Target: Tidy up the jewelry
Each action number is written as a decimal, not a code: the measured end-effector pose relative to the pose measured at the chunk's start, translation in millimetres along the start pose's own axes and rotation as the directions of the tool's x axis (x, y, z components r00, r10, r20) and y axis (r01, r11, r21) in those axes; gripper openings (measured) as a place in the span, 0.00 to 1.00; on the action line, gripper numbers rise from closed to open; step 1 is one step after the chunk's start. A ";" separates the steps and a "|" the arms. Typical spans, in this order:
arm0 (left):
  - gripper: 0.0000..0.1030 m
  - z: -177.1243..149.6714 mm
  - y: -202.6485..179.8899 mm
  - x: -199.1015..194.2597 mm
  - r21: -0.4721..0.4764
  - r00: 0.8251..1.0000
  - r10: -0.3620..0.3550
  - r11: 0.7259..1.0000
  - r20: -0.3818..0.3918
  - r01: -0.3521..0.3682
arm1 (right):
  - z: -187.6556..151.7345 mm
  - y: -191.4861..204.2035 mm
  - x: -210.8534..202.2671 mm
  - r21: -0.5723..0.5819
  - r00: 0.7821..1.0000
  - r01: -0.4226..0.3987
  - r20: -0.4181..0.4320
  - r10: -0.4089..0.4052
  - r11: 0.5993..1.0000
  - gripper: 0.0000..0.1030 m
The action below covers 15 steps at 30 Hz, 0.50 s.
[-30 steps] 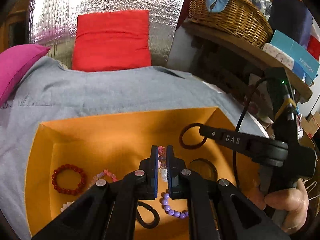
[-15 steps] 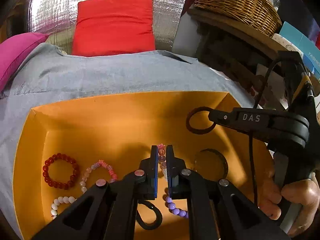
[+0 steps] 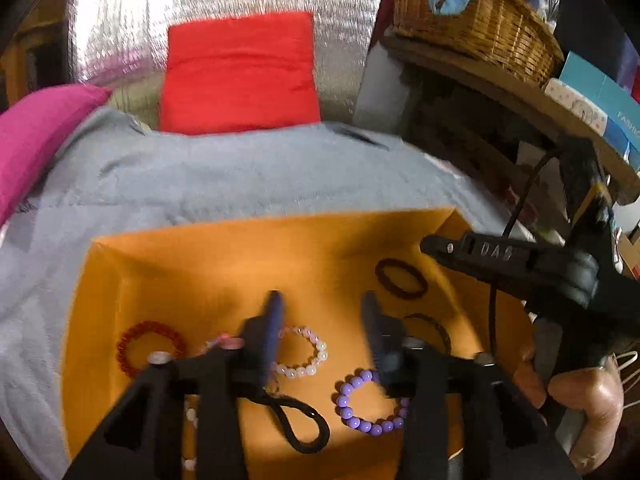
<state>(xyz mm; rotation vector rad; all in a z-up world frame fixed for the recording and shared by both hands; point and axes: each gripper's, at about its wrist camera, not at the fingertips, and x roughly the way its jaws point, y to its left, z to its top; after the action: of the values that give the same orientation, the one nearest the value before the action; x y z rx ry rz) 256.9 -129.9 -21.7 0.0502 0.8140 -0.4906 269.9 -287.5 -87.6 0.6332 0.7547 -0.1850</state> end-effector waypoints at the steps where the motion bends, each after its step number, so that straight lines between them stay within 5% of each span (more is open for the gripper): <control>1: 0.49 1.5 -0.3 -5.1 0.001 1.000 0.002 1.000 0.013 -0.002 | 0.1 1.7 -3.4 -0.008 1.000 0.004 0.008 -0.004 1.000 0.22; 8: 0.70 12.4 -3.0 -62.9 0.012 0.992 0.057 0.998 0.114 -0.059 | 2.1 14.5 -46.6 -0.061 0.997 0.015 0.070 -0.011 0.998 0.23; 11: 0.71 14.3 -0.2 -86.7 0.014 0.984 0.108 0.994 0.141 -0.111 | 0.1 23.2 -69.6 -0.088 0.995 0.023 0.100 -0.014 0.996 0.39; 13: 0.72 15.1 2.2 -102.3 0.005 0.978 0.148 0.989 0.150 -0.150 | -3.3 28.7 -86.8 -0.110 0.991 0.028 0.130 -0.013 0.994 0.58; 15: 0.75 14.4 7.3 -119.0 -0.013 0.970 0.182 0.983 0.160 -0.183 | -7.7 36.1 -103.8 -0.140 0.987 0.037 0.158 -0.015 0.990 0.58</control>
<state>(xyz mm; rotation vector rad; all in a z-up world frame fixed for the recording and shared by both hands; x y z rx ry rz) 200.8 -79.1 71.5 0.0851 0.6437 -0.3167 203.9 -260.7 -3.5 0.4676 0.6186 -0.2008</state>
